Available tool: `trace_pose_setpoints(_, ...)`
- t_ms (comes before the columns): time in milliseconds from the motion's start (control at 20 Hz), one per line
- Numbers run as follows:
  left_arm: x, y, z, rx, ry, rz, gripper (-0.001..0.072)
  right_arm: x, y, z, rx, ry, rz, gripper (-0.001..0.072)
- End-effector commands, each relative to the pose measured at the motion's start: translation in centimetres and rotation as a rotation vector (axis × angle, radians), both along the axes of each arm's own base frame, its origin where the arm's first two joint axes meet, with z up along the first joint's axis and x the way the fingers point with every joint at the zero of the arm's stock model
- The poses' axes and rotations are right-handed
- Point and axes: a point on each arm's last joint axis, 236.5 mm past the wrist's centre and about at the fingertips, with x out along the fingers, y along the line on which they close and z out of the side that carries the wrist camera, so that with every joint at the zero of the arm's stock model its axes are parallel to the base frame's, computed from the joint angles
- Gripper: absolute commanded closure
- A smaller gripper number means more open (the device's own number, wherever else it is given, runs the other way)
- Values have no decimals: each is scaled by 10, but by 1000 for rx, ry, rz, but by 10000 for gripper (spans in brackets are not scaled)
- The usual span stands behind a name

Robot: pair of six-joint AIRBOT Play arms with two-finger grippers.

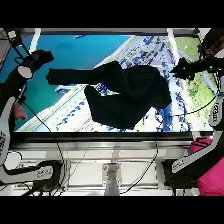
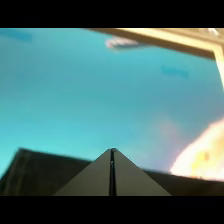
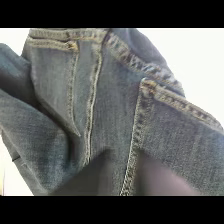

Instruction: Fold the clothes and pants, and hang the long-sleeved shirts on hangers.

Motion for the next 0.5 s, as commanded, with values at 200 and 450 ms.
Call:
trace_pose_setpoints(200,-138,-74,-106,-16,566,-405,697,-6,-2,5,177,23,-23,667)
trace_pose_setpoints(450,-210,-146,-168,-424,768,-482,659,10,6,12,244,-72,-2,194)
